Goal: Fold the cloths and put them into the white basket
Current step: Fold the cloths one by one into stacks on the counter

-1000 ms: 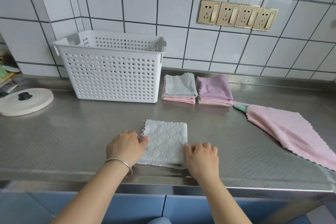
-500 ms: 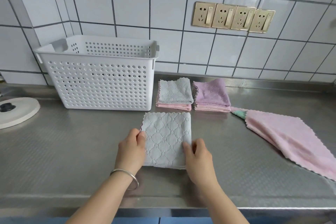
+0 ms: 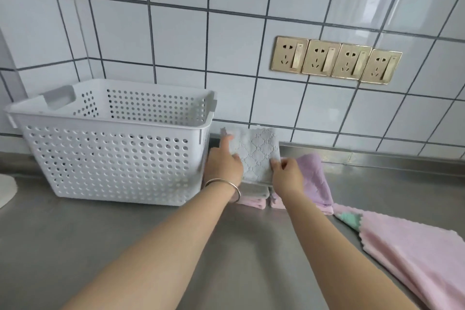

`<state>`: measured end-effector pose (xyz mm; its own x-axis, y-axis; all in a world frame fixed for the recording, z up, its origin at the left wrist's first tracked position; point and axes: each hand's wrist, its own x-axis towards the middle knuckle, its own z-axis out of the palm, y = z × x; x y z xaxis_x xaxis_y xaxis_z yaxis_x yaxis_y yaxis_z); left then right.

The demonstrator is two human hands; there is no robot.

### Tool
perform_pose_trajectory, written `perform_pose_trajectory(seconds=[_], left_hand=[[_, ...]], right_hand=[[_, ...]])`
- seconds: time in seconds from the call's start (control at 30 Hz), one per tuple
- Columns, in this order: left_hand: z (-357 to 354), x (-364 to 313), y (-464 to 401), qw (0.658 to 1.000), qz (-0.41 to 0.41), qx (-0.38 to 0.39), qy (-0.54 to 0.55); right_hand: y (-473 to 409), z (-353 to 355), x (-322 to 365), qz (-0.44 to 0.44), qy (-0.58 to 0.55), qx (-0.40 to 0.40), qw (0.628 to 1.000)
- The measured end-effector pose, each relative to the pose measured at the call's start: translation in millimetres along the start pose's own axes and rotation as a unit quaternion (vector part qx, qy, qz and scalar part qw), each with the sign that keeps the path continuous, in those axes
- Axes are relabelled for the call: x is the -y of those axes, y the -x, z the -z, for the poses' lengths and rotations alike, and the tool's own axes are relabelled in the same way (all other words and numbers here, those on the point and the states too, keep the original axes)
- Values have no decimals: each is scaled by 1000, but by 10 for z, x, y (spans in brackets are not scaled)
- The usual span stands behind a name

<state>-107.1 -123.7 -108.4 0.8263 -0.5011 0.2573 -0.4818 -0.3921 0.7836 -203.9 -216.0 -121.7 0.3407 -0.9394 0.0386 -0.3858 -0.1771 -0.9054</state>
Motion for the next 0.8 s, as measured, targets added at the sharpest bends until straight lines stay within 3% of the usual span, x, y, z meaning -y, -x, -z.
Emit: perform_pose_trajectory(seconds=[0.17,0.47,0.53,0.63,0.8], left_hand=[[-222,331,-229,998,4,13,-64],[-385,476,-143,987,33,0,-160],[-371,455,-99,978,-7,6,-210],[-316,428,40,952,-153,-31,-264],[-299,292,515,945,-234,-45,-225]], right_hand=[[-242,-281,-176,-18,26,30,999],[-199,-429,-246,35,121,22,992],[-127,-320,-224,64,115,20,991],[53,156,-367,113,117,-32,986],[558,1107,-1135,152,295,-138,933]])
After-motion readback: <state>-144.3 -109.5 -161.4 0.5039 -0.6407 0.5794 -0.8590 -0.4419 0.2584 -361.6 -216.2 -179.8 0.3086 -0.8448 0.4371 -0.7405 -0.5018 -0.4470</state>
